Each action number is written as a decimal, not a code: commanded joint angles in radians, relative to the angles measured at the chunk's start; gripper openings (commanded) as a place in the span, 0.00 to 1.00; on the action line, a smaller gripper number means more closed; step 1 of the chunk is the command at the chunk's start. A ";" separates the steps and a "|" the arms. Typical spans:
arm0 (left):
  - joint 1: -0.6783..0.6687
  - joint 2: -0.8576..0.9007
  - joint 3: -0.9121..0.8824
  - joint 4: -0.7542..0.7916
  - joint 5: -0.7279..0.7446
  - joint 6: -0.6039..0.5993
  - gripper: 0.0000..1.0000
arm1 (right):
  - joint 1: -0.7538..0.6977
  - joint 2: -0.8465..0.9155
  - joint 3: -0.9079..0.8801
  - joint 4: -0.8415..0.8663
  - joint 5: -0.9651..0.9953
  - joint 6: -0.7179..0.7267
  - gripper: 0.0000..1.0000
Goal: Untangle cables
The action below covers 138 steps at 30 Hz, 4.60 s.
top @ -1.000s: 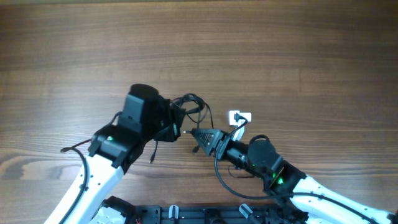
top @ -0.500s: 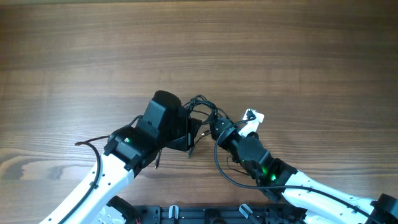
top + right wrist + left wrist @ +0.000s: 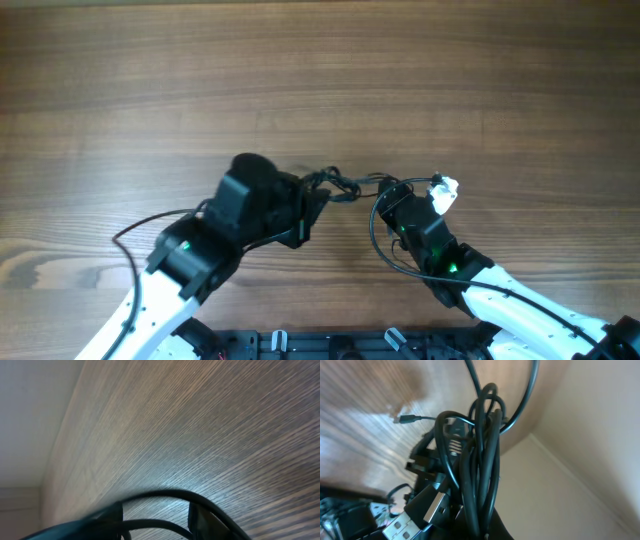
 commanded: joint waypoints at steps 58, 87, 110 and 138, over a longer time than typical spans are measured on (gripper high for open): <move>0.105 0.145 0.009 0.112 0.436 1.438 0.97 | -0.101 -0.428 -0.005 -0.127 -0.376 0.014 0.04; -0.094 0.319 0.009 0.286 -0.052 0.873 0.04 | -0.101 -0.365 -0.005 -0.010 -0.473 0.290 0.06; 0.137 0.137 0.009 0.122 0.520 1.606 0.04 | -0.101 -0.456 -0.004 0.018 -0.678 -0.612 0.76; 0.137 0.167 0.009 0.074 0.298 1.508 0.04 | -0.101 -0.428 -0.004 0.023 -0.633 -0.358 0.20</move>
